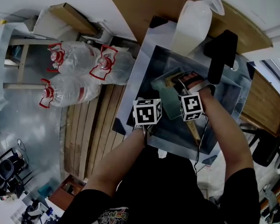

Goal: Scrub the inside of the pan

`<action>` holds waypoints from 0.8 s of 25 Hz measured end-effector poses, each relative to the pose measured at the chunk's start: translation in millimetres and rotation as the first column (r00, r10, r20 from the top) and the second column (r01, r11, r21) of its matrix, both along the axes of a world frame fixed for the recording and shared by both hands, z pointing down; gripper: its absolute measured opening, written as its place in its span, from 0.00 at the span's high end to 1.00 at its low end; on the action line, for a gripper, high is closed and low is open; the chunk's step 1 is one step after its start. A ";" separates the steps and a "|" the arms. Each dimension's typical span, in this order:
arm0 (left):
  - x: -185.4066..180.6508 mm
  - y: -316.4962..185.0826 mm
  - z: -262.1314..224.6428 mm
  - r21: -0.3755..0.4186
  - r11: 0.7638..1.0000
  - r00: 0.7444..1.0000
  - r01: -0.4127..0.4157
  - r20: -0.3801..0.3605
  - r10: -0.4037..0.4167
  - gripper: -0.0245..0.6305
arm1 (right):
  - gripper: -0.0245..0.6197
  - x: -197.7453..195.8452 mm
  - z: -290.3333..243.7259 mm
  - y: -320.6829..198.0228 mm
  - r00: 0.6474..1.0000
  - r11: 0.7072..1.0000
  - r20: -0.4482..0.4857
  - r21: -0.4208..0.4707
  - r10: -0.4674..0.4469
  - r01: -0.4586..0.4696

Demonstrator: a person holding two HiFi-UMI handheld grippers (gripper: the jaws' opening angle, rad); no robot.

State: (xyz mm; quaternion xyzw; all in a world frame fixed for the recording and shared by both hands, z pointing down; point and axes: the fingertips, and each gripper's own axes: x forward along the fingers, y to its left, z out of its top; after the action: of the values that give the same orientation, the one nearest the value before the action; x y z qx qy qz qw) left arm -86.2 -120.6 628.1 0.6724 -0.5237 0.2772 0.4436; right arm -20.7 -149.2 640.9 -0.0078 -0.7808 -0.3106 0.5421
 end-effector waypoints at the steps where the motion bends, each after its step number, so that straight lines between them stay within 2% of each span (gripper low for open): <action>1: 0.0 -0.1 -0.1 0.000 1.000 1.000 0.000 0.000 0.000 0.90 | 0.82 1.0 -0.4 1.0 1.000 1.000 -0.001 -0.003 0.000 0.000; 13: -0.2 0.2 -0.3 0.000 1.000 1.000 0.001 0.000 -0.001 0.90 | 0.83 19.2 -0.6 26.5 0.998 0.998 -0.046 -0.050 -0.052 0.050; 20: -0.5 0.3 -0.8 0.000 1.000 1.000 0.004 0.000 -0.004 0.90 | 0.83 32.5 -0.8 47.3 0.994 0.992 -0.080 -0.106 -0.079 0.070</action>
State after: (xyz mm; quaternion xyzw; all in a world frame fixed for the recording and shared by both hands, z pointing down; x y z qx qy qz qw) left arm -86.7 -120.3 627.3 0.6716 -0.5249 0.2762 0.4440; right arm 11.8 -101.9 640.1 -0.0778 -0.7714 -0.2893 0.5614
